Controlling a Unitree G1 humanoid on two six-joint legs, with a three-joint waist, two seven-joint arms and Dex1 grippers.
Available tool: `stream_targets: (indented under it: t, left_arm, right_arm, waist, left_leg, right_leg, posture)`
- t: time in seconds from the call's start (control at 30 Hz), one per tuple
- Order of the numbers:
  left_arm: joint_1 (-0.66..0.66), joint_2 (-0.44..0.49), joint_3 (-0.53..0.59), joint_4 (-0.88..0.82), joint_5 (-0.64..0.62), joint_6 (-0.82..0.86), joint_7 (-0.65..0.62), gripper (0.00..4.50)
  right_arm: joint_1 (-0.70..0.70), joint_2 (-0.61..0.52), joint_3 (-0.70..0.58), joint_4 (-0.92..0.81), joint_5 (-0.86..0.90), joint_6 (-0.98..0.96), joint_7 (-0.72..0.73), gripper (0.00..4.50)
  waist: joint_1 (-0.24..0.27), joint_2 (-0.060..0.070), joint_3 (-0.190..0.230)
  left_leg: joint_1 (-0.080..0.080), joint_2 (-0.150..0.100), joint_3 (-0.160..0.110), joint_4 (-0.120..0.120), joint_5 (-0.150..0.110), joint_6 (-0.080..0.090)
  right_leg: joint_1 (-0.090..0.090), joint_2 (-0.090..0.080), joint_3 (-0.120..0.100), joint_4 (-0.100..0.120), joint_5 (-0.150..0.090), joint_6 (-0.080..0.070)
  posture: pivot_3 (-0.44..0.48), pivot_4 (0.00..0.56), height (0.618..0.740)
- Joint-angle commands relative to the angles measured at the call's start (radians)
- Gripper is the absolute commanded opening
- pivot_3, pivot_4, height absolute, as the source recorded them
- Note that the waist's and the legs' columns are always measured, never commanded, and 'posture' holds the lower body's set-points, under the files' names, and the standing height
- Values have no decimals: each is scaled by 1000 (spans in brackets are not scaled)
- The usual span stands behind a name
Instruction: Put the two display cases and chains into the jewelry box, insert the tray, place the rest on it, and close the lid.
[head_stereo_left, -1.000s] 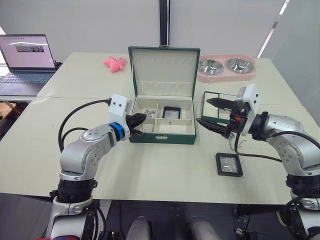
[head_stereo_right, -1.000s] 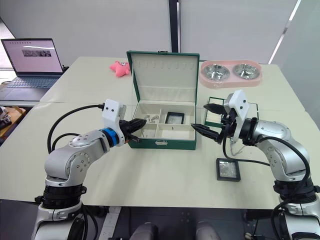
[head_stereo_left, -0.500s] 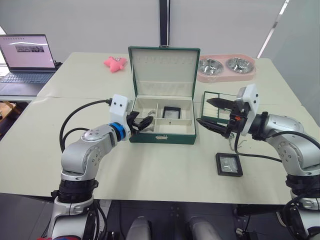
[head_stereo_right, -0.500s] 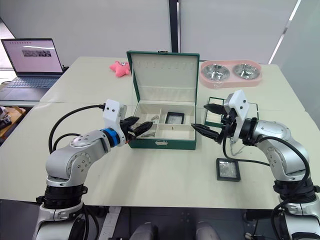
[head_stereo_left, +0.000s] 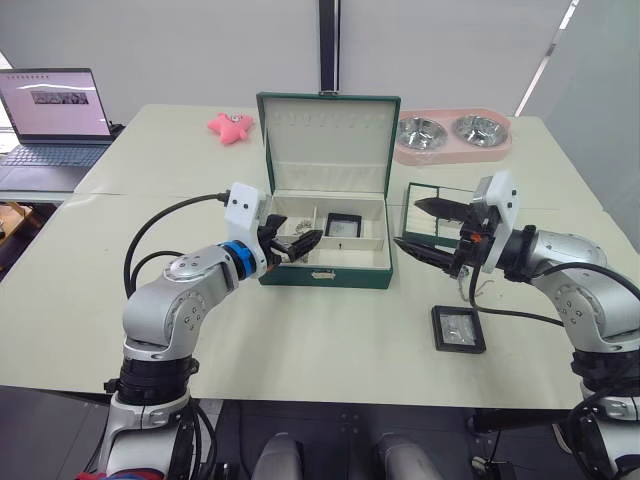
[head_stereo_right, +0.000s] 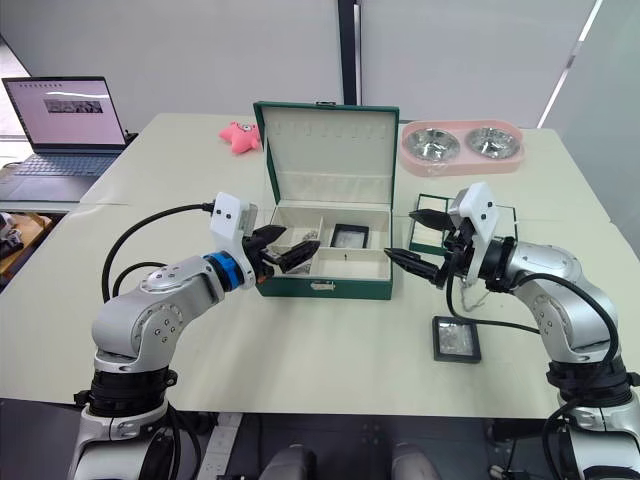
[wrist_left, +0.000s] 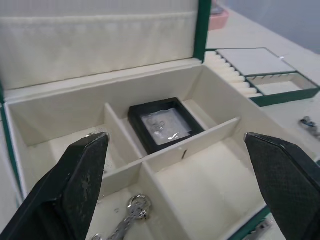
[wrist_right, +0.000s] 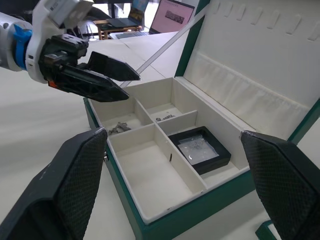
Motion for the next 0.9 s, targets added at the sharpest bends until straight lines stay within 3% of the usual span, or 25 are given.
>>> stream_targets:
  t: [0.03, 0.23, 0.4, 0.53, 0.9]
  left_arm:
    - [17, 59, 86, -38, -55, -26, -67, 4488]
    - [96, 186, 247, -24, -155, -20, -178, 4488]
    - [185, 296, 328, 36, -151, -52, -240, 4488]
    - [261, 388, 401, 170, -59, -157, -255, 4488]
    - [370, 321, 458, 362, 84, -400, -114, 4488]
  right_arm:
    - [18, -15, -59, -6, 9, -26, -1, 4500]
    - [98, -56, -119, 29, 1, -47, 16, 4500]
    - [162, -88, -156, 76, -22, -91, 23, 4500]
    - [238, -93, -247, 142, -28, -141, 8, 4500]
    - [393, -33, -367, 277, -85, -320, -83, 4500]
  waist:
    - [-2, 0, 0]
    - [-1, 0, 0]
    - [0, 0, 0]
    - [-1, 0, 0]
    - [-2, 1, 0]
  left_leg:
    - [0, 0, 0, 0, 0, 0]
    - [0, 0, 0, 0, 0, 0]
    - [0, 0, 0, -1, 0, 0]
    - [1, 0, 0, -1, 0, 0]
    - [1, 1, 0, -1, 0, 0]
  right_leg:
    - [0, 0, 0, 0, 0, 0]
    - [0, 0, 0, 0, 0, 0]
    - [0, 0, 0, 0, 0, 0]
    - [0, 0, 0, 0, 0, 0]
    - [0, 0, 0, 0, 0, 0]
  posture:
    - [0, 150, 740]
    - [0, 150, 740]
    - [0, 150, 740]
    - [0, 150, 740]
    - [0, 150, 740]
